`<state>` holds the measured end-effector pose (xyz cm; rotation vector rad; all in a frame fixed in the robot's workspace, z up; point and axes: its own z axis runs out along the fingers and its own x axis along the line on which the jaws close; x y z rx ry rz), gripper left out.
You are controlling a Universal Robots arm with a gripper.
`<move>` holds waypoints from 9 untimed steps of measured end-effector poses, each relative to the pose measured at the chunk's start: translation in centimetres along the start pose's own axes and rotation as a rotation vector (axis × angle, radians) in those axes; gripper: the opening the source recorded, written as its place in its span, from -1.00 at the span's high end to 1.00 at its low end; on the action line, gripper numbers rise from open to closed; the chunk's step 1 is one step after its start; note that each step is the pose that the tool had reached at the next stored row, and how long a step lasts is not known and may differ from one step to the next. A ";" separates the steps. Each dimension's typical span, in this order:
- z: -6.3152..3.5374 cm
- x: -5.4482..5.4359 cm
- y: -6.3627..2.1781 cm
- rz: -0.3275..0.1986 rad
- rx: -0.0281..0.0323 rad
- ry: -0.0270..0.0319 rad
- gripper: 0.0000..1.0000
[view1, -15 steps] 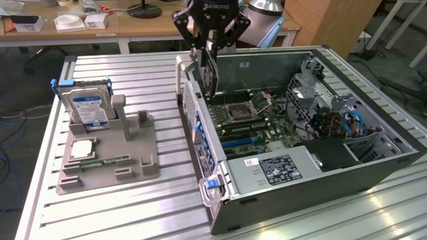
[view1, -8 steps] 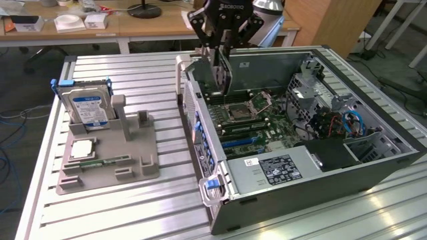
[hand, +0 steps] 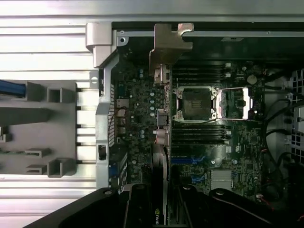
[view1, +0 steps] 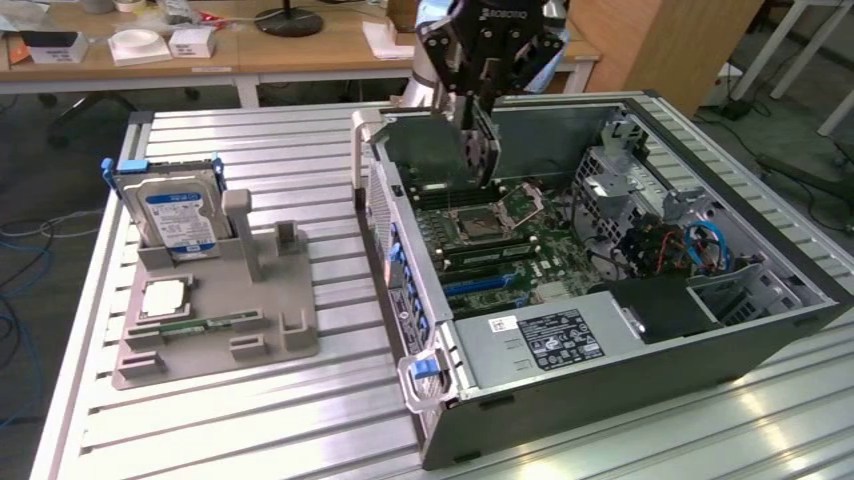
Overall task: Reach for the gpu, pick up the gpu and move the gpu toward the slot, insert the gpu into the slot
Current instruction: 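Pick up the gpu and move the gpu toward the slot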
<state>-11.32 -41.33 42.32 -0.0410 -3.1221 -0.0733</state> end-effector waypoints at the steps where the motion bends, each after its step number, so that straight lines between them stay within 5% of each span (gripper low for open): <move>1: -0.01 -0.4 0.01 0.000 0.0000 0.0003 0.47; 9: -0.06 -3.5 0.10 0.000 0.0000 0.0020 0.47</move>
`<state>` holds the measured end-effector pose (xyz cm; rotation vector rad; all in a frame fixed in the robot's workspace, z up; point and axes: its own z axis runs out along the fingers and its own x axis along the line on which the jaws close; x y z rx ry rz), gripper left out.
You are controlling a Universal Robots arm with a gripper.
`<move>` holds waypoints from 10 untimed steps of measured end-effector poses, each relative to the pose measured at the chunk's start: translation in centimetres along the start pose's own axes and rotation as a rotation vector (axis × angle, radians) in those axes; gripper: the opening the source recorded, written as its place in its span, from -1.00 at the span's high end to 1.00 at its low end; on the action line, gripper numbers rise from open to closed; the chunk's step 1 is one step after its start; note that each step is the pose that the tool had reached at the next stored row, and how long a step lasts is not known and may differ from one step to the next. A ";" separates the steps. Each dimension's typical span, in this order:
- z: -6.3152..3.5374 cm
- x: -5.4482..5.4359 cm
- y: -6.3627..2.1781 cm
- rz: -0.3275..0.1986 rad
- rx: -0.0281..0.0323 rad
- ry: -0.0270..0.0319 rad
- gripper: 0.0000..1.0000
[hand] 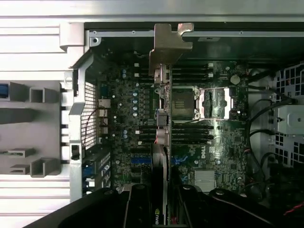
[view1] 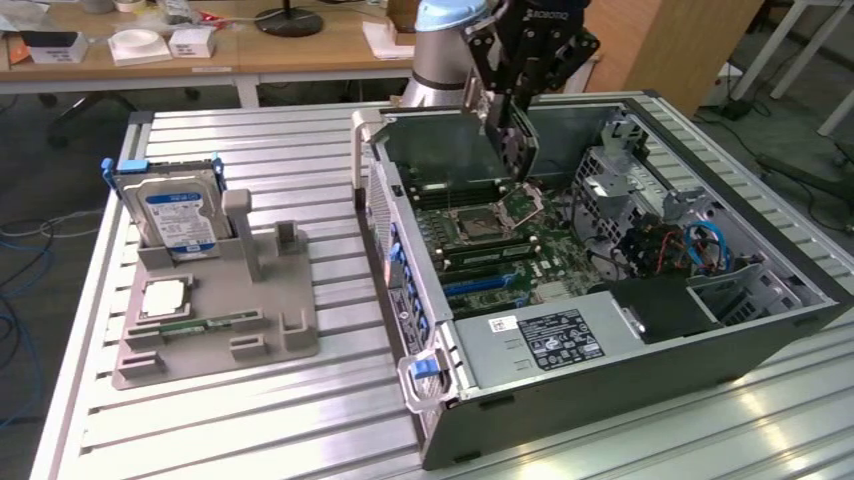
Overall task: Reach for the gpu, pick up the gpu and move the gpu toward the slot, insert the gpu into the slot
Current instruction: 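Pick up the gpu and move the gpu toward the slot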
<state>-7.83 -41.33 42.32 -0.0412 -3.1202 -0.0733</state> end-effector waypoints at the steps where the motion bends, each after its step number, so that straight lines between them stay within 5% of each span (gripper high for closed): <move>1: -0.01 -0.4 0.01 0.000 0.0000 0.0002 0.47; 10: -0.08 -3.9 0.10 -0.003 0.0002 0.0029 0.47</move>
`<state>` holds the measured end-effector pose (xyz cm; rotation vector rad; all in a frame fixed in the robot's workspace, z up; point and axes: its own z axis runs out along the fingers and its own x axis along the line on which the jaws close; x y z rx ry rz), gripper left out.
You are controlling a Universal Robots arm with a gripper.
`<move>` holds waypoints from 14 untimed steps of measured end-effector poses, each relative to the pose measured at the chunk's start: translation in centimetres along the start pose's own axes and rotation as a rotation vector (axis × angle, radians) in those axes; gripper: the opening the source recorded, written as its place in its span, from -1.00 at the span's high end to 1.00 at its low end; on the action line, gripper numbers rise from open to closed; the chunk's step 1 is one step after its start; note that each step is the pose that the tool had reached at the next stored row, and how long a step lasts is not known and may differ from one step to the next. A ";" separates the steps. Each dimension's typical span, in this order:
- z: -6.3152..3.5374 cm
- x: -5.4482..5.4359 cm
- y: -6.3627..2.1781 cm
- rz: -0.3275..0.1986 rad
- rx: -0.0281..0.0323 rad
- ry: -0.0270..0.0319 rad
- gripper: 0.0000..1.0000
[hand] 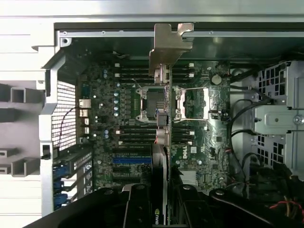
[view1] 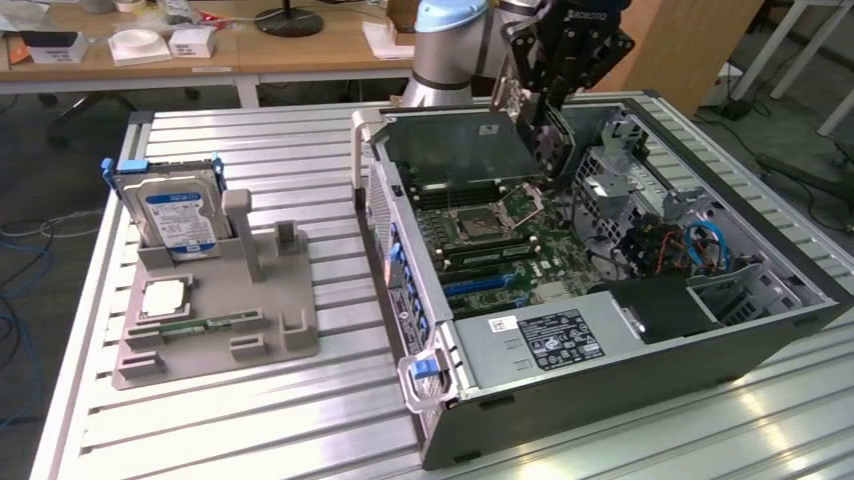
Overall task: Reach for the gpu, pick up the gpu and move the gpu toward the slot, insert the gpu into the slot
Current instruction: 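Pick up the gpu and move the gpu toward the slot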
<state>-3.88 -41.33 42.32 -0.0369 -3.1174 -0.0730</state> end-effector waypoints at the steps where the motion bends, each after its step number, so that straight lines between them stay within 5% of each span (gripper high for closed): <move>1: -0.01 -0.4 0.01 -0.002 0.0001 0.0005 0.47; 6: -0.03 -1.8 0.04 -0.011 0.0001 0.0021 0.47; 14: -0.04 -1.8 0.05 -0.012 0.0002 0.0021 0.47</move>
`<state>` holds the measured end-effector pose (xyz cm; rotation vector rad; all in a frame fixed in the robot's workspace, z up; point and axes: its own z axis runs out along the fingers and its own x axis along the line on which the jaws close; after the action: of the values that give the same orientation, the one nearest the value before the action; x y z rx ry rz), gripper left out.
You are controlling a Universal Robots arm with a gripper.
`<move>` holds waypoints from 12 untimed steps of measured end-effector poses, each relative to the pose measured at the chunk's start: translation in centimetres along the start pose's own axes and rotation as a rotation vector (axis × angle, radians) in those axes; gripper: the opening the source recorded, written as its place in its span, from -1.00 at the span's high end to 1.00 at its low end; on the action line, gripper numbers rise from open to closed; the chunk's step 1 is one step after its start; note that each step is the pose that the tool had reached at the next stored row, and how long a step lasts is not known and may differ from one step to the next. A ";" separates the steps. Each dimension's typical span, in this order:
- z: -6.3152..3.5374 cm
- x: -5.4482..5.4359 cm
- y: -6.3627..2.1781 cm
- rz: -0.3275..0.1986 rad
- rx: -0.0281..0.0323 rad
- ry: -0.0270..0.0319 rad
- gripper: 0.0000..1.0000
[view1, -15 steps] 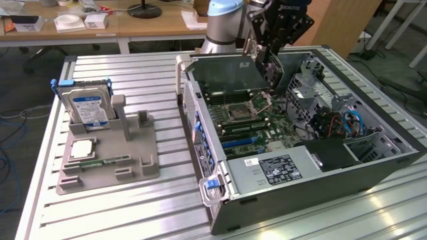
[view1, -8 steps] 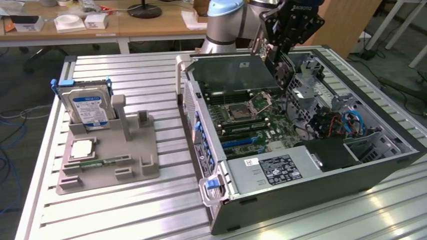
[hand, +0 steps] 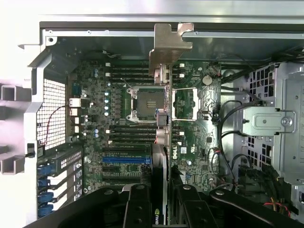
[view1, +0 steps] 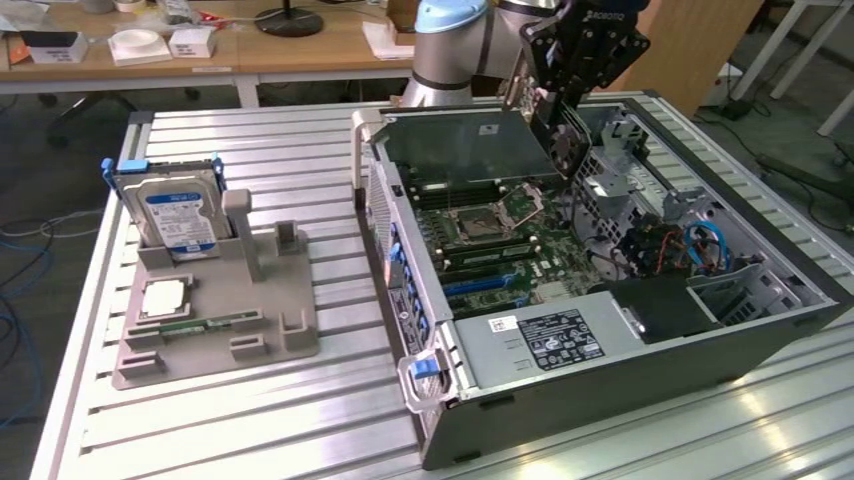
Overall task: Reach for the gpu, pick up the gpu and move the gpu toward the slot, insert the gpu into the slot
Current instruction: 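Pick up the gpu and move the gpu toward the slot, then insert the gpu into the slot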
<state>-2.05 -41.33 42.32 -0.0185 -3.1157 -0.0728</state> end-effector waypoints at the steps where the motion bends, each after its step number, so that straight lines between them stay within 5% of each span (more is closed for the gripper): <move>1: 0.00 0.0 0.00 0.000 0.0000 0.0000 0.47; 9: 0.00 0.0 0.00 -0.001 -0.0001 0.0000 0.47; 12: 0.01 0.0 0.00 -0.040 0.0008 0.0018 0.47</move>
<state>-2.06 -41.33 42.31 0.0444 -3.1147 -0.0723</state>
